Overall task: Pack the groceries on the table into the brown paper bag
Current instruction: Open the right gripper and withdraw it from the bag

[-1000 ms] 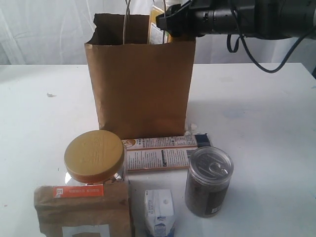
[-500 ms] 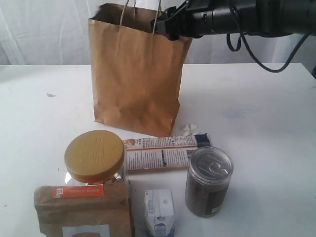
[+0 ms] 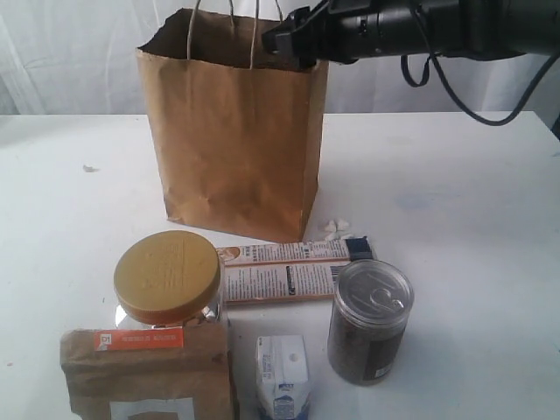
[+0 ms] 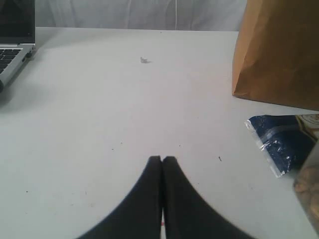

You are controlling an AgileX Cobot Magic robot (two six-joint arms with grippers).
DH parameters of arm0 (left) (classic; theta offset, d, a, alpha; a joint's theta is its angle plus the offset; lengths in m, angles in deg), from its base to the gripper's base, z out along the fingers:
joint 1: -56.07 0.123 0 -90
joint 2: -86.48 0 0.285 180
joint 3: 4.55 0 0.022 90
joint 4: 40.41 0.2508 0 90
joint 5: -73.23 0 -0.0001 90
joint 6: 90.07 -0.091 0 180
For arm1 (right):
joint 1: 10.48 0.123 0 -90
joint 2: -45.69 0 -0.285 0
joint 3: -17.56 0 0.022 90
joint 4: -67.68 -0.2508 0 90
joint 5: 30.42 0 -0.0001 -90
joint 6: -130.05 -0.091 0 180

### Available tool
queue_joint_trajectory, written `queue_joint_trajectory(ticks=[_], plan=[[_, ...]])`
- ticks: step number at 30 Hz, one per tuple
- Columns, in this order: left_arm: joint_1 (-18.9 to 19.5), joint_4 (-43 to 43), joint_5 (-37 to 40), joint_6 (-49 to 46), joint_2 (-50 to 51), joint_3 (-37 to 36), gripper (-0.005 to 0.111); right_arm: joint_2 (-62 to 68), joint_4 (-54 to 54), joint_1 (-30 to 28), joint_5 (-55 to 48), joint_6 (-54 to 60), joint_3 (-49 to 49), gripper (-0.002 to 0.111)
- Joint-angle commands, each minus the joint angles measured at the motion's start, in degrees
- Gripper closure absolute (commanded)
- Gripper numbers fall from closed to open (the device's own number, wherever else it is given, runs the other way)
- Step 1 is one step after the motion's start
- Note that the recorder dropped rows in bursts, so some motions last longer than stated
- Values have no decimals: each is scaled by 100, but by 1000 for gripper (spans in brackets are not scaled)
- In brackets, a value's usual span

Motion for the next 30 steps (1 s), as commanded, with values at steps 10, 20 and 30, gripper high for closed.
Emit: queue_joint_trajectory(ticks=[10, 20, 30], plan=[[-8, -32, 4, 4, -29, -11, 107, -1590, 1411, -8, 642, -1391, -13, 78], [-8, -32, 4, 4, -29, -11, 107, -2679, 8482, -621, -63, -7340, 516, 108], [-8, -32, 4, 4, -29, -11, 107, -4244, 9999, -1531, -761, -9995, 3184, 108]])
